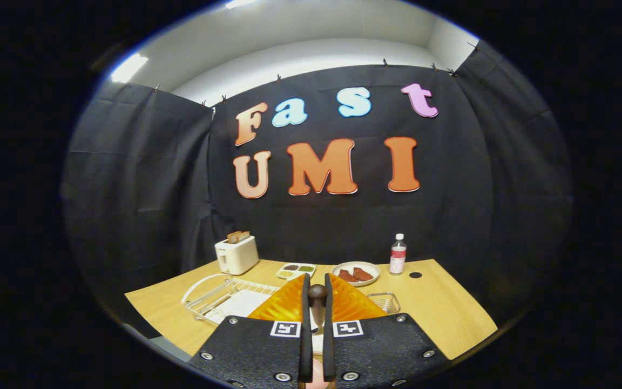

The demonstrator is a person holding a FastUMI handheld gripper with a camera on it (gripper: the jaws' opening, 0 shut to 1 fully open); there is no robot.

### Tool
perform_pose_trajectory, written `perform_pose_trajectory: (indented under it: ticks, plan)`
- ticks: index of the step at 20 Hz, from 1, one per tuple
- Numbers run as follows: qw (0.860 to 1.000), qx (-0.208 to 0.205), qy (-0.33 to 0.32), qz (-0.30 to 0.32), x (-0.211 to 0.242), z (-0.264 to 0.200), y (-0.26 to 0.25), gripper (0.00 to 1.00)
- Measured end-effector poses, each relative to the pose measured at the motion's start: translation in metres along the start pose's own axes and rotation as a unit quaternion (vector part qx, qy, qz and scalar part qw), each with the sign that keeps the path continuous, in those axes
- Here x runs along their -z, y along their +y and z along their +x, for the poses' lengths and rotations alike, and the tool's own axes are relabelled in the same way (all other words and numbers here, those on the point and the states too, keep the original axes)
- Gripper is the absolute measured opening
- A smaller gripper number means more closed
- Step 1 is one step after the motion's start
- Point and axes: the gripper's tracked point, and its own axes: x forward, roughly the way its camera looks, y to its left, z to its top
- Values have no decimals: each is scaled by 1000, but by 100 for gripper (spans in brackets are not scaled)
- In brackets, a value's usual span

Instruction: Take the plate from the dish rack, then take the spoon from the basket and place it into the plate.

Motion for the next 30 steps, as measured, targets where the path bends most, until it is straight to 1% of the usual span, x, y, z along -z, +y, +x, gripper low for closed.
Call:
perform_pose_trajectory:
  ticks: [6, 10, 14, 22, 26, 30]
  plan:
    - [998, -59, 25, 0, 30, -11, 38, 7]
    - [996, -83, 46, -6, 61, -14, 48, 7]
    - [992, -101, 70, 8, 92, -15, 54, 7]
    - [989, -116, 88, 17, 128, -13, 50, 7]
    - [990, -108, 93, 17, 141, -15, 40, 7]
    - [989, -117, 86, 23, 143, -22, 34, 8]
